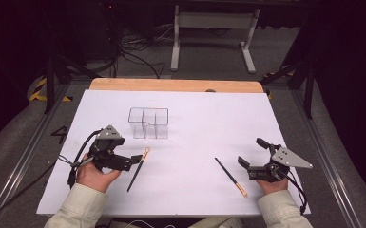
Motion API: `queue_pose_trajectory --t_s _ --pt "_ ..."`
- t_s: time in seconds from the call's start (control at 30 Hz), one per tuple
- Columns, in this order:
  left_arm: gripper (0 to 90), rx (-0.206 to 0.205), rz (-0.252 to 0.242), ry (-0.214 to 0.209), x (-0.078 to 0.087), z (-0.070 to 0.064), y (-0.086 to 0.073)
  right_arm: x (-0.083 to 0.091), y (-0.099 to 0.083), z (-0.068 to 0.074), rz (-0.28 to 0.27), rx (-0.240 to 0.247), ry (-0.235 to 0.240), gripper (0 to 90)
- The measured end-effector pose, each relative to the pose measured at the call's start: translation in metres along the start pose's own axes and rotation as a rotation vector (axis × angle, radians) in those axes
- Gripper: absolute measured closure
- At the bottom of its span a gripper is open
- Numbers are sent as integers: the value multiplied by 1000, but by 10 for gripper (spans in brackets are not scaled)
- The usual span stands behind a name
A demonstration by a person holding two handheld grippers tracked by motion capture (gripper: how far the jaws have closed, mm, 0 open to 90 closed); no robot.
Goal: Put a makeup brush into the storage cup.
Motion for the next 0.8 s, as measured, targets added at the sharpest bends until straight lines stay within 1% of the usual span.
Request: queue_pose_trajectory --t_s 0.07,0.1,0.2,0.27,0.33,0.43,0.47,0.57,0.67,0.7,0.8 --pt "87 -1 5 4 2 0 1 0 0 0 2 -4 0 14" --pt "87 3 6 -1 3 0 1 0 0 0 1 -4 0 14" --pt "93 9 36 -12 4 1 2 0 -1 0 5 -2 -1 16" --pt "99 17 55 -9 5 1 3 0 -1 0 5 -2 1 16" --pt "100 13 91 3 5 1 4 0 -1 0 6 -2 2 17" --pt "100 6 120 -7 5 1 5 0 -1 0 7 1 0 18" --pt "100 6 136 -18 4 0 5 0 -1 0 8 4 -1 19" --pt "104 0 190 -26 2 -1 6 0 0 0 6 10 2 21" --pt "110 -6 238 -19 -1 -3 7 0 -1 0 9 7 -1 22" --pt "111 -13 248 -9 -2 -2 7 0 -1 0 8 8 0 22" --pt "115 -14 278 -8 -4 -4 9 0 -1 0 8 12 -1 25"
Point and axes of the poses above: each handheld gripper's, and its own axes: x roughly backward along the jaws, y roughly out of its top, z roughly to its left, the point moved 5 cm from there along -x, roughly forward along the jaws, and after that the axes turned 11 degrees about z, right-handed, at the moved point
